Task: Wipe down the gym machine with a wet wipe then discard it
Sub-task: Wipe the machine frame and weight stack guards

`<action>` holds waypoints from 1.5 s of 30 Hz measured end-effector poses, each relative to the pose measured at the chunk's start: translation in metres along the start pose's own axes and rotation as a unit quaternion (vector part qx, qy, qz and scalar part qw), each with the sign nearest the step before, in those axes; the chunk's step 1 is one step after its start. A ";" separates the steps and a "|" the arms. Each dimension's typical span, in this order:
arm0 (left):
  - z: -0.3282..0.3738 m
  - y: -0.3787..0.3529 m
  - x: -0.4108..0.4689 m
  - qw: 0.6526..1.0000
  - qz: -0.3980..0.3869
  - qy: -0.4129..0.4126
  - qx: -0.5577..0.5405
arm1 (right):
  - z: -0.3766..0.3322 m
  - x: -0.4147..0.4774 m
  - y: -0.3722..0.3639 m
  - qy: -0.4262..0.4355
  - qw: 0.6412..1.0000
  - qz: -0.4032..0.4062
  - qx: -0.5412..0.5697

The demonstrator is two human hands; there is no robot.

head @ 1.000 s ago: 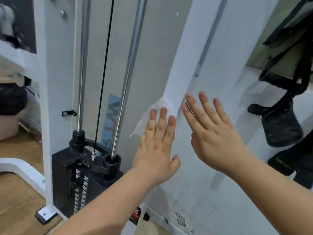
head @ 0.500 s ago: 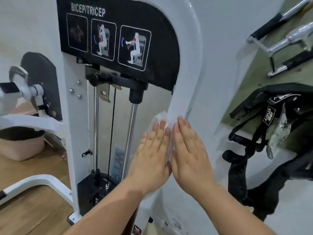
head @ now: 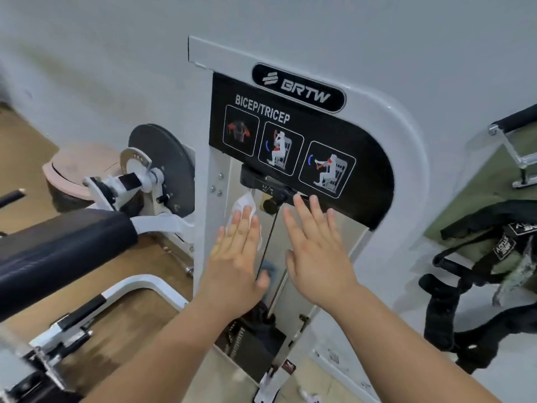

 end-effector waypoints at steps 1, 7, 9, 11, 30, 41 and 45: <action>-0.009 0.002 0.002 1.000 -0.008 0.009 0.007 | -0.007 0.006 -0.004 0.005 1.000 -0.010 -0.002; -0.046 -0.007 0.011 0.996 -0.036 0.060 0.052 | -0.013 0.041 -0.023 0.047 0.998 -0.026 -0.036; -0.053 -0.014 0.020 0.995 -0.033 0.074 0.056 | -0.008 0.057 -0.028 0.057 0.997 -0.024 -0.038; -0.062 -0.023 0.032 0.994 -0.028 0.091 0.054 | -0.003 0.074 -0.033 0.067 0.997 -0.014 -0.032; -0.138 -0.058 0.138 0.959 0.077 0.271 -0.024 | -0.009 0.171 -0.033 0.160 0.982 0.018 -0.094; -0.191 -0.057 0.213 0.943 0.196 0.117 -0.240 | -0.041 0.254 -0.018 0.132 0.971 0.072 -0.185; -0.193 -0.048 0.225 0.915 0.218 0.074 -0.331 | -0.042 0.265 -0.027 0.109 0.964 0.058 -0.235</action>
Point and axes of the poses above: each hand's wrist, its own x-axis towards the middle knuckle, its own y-axis out of the back of the hand, z = x × y, the point moved 8 cm from there along x, towards the middle knuckle, and after that the axes turned 7 degrees about z, right-handed, at the moved point
